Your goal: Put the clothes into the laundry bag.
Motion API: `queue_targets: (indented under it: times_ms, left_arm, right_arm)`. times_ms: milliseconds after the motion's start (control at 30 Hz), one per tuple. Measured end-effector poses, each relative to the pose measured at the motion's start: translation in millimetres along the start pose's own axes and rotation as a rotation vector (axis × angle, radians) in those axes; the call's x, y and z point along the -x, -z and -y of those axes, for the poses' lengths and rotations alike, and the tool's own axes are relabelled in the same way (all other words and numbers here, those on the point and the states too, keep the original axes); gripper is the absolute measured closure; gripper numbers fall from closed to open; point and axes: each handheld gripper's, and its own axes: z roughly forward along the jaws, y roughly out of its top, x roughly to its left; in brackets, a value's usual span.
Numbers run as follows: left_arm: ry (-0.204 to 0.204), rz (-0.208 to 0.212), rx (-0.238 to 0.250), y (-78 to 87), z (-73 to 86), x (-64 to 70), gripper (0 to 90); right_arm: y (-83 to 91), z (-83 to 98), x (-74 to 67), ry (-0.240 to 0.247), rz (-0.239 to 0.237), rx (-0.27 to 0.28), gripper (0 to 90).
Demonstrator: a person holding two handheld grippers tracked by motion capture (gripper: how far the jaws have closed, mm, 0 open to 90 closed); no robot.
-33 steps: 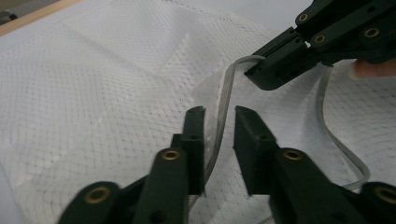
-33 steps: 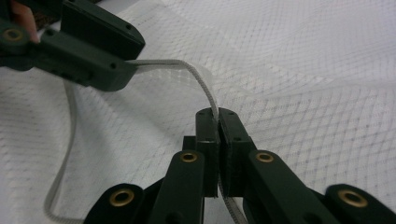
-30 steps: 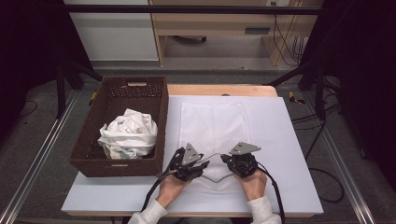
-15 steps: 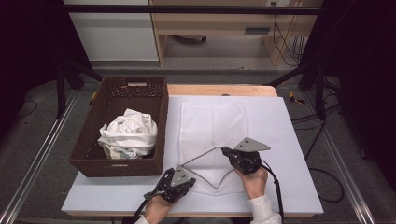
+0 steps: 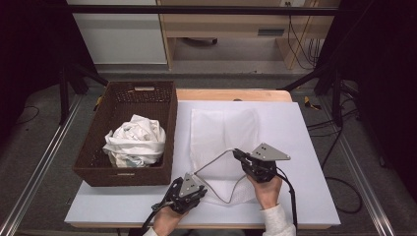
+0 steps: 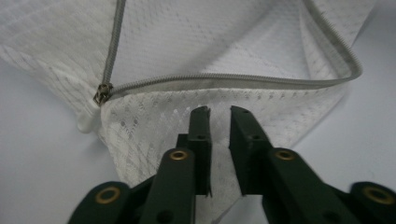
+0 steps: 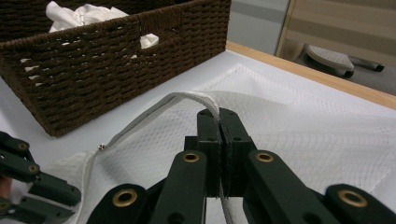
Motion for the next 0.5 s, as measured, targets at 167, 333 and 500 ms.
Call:
queue_targets:
  times_ms: [167,333,500]
  left_arm:
    - [0.02,-0.018,0.071,23.3,-7.3,-3.2,55.9]
    - [0.059,-0.065,0.148,50.9,-17.0,-6.4,35.4]
    - [0.064,-0.123,0.211,81.5,-28.0,-13.4,26.2]
  right_arm:
    - [-0.1,4.2,1.4,-0.008,-0.001,-0.013,88.5]
    - [1.9,7.2,2.8,0.006,0.012,-0.023,88.5]
    - [4.1,8.9,5.3,0.0,0.011,-0.031,88.5]
